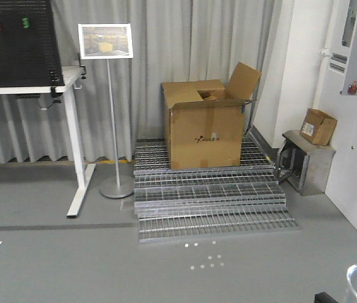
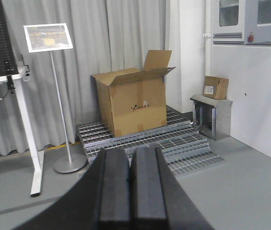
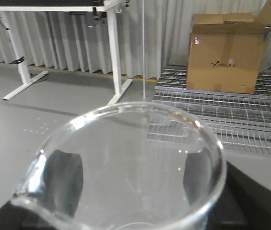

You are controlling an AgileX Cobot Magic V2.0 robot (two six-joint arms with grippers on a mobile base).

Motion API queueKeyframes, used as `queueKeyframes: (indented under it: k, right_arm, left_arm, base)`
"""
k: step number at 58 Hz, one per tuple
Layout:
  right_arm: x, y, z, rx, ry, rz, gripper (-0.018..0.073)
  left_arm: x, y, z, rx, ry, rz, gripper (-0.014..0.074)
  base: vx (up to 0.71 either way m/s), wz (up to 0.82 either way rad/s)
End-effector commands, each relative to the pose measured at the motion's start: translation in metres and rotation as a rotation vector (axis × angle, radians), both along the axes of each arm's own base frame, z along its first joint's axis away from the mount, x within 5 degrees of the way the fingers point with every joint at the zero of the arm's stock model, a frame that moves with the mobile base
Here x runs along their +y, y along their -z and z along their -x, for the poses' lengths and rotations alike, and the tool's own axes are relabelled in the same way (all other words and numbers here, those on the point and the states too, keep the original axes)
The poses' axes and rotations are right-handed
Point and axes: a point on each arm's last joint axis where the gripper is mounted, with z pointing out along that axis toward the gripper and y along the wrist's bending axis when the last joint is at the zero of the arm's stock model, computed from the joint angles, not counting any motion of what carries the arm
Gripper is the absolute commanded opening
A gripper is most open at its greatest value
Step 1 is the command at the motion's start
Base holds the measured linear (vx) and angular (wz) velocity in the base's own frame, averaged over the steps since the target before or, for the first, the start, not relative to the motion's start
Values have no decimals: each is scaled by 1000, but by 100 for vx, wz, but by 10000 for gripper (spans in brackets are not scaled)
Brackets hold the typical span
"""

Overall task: Pick beaker and place in left cabinet
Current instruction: 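Drive the base to the open white cabinet with the blue tray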

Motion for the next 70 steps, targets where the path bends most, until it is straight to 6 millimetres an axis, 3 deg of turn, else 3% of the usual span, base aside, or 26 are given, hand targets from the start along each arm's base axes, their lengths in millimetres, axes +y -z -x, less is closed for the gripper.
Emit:
queueKeyframes:
  k: [1,47,70]
  right_arm:
    - [1,-11,0,-41,-18,-6,-4]
    - [2,-11,0,-41,-19,-7,-4]
    - [2,-11,0,-41,-19,-7,-4]
  left_arm:
    - [0,-3,1,-79,2,32,1]
    - [0,-3,1,-79,2,32,1]
    - [0,-3,1,-79,2,32,1]
  base:
    - [70,-17]
    - [67,-17]
    - [56,-60]
